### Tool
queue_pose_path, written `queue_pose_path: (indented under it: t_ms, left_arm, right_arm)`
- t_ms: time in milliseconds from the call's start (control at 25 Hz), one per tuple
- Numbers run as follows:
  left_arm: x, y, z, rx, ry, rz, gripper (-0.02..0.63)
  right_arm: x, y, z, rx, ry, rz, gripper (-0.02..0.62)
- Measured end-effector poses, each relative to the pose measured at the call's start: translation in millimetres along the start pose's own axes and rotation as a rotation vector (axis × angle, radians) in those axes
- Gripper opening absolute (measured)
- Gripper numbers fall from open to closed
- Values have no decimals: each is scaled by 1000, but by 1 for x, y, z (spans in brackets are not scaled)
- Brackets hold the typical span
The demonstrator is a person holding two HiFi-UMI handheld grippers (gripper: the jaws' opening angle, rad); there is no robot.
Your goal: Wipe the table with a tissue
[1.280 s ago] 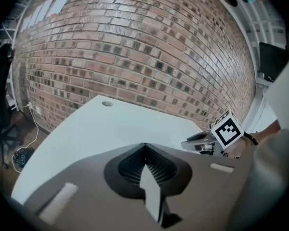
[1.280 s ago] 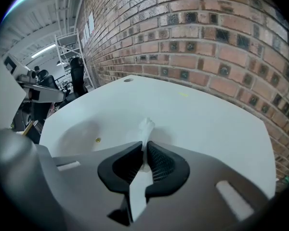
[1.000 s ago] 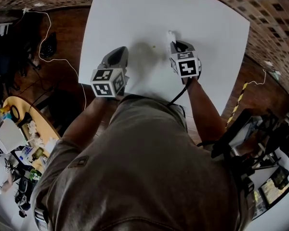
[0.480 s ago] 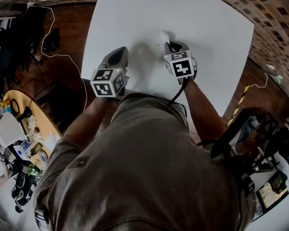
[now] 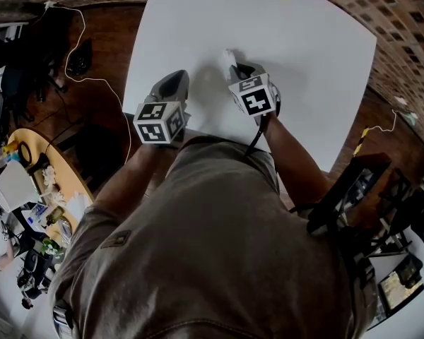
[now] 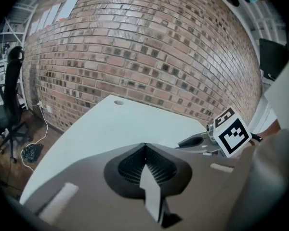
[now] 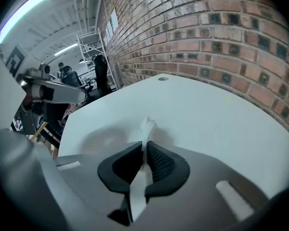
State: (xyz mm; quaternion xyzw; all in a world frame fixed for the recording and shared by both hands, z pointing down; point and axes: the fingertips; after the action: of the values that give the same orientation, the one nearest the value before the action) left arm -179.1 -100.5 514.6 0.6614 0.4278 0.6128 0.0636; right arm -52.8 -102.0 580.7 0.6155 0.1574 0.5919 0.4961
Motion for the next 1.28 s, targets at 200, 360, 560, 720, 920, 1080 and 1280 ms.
queue_pose_path:
  t_ms: [200,360,560,720,920,1080,1280]
  left_arm:
    - [0,0,1,0,7,-2,2]
    - [1,3,2,7,15,-5,2]
    - [1,6,6,28,30,-11,2]
    - [0,9,13,55,51,-14,2]
    - [-1,17,25,91,82,-23,2]
    - [-3,24,36,113,118,-30,2]
    - [-2,28,38,86,205,-32,2]
  right_arm:
    - [3,4,-9,-19,-8,-8,38]
    - [1,2,-4,-16,-12,5,38]
    - [10,-6,7,19,14,-9,38]
    - [17,-16,22,60,38,-2,38]
    - [34,-31,44,122,100,-12,38]
    - [45,-44,63,168,137,-8,38]
    - [61,-61,79,223,181,-8,38]
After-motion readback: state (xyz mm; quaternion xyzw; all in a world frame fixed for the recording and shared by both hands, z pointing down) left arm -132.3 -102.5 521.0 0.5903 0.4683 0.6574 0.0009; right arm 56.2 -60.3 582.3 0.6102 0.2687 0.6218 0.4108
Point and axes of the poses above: the fingertips, and each gripper's own axes: y forward along the fingers, z to its right, x out of its underside, and after that the axes turned 6 degrees about y, right-handed
